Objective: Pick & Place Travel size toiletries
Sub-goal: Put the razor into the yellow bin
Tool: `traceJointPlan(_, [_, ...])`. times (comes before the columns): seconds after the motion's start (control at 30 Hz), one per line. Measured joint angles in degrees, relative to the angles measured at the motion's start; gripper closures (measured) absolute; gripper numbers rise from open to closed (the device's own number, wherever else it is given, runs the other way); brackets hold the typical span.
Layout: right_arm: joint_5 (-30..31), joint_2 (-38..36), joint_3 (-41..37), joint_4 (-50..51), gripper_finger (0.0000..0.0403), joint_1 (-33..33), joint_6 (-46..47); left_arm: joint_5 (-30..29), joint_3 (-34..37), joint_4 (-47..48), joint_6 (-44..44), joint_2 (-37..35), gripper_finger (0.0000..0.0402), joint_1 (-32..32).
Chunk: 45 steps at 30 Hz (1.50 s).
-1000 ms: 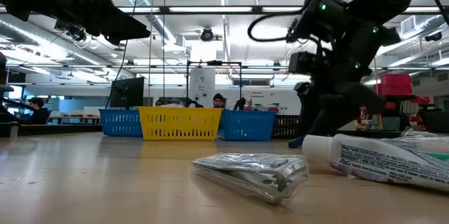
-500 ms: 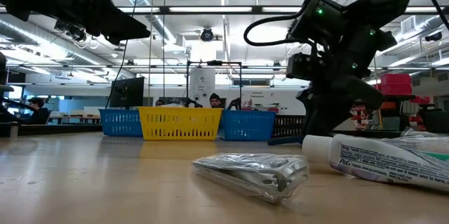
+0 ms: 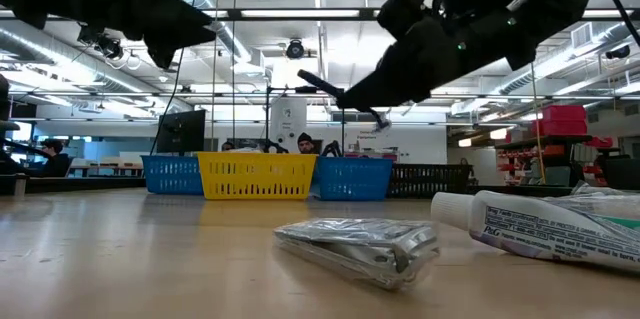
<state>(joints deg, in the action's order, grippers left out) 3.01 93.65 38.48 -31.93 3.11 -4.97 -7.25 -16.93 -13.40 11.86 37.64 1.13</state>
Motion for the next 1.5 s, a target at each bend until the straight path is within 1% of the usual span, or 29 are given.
traceJointPlan(0.1, [0.22,0.00,0.71,-0.26,0.0364,-1.04,-2.53,4.41,0.00,-4.57,-0.32,1.29,0.0252,0.00])
traceJointPlan(0.23, [0.39,0.00,1.50,-0.13,0.0361,-2.13,-3.58,9.80,0.00,-15.28,-2.27,7.19,0.0252,0.00])
traceJointPlan(0.3, [0.01,0.00,1.53,-0.08,0.0360,-2.54,-4.79,9.62,-0.08,-19.66,-3.46,11.41,0.0252,0.00])
traceJointPlan(0.37, [-0.09,0.00,1.53,-0.06,0.0360,-2.84,-6.07,7.64,-0.15,-22.26,-4.09,15.69,0.0252,0.00])
traceJointPlan(0.47, [-0.11,-0.02,1.55,-0.06,0.0360,-3.27,-6.92,3.51,-1.36,-22.30,-4.80,22.06,0.0252,0.00])
traceJointPlan(0.53, [-0.47,-0.02,1.57,-0.07,0.0360,-3.52,-6.91,3.45,-2.87,-23.55,-4.80,26.78,0.0252,-0.04])
traceJointPlan(0.67, [-3.67,-0.07,1.59,-0.13,0.0359,-4.28,-6.64,5.16,-6.93,-25.07,-6.70,34.90,0.0252,0.21])
traceJointPlan(0.73, [-4.96,-0.09,1.59,-0.25,0.0359,-4.63,-6.02,5.38,-9.46,-25.12,-8.15,38.27,0.0252,0.22])
traceJointPlan(0.83, [-5.10,-0.11,1.53,0.76,0.0359,-4.67,-5.38,5.34,-13.00,-24.74,-10.04,42.38,0.0252,0.22])
traceJointPlan(0.93, [-5.13,-0.09,1.55,0.47,0.0359,-4.65,-4.48,5.34,-16.06,-22.66,-10.54,44.50,0.0252,0.20])
traceJointPlan(1.1, [-5.14,-0.08,1.53,0.82,0.0359,-4.65,-4.32,4.93,-18.13,-17.59,-10.32,44.90,0.0252,0.17])
traceJointPlan(1.37, [-5.01,-0.09,1.57,0.79,0.0359,-4.62,-4.29,1.70,-18.16,-15.29,-9.63,44.84,0.0252,0.20])
traceJointPlan(1.5, [-5.18,-0.22,1.70,1.02,0.0359,-4.59,-4.29,1.32,-18.08,-16.86,-10.84,44.86,0.0252,0.17])
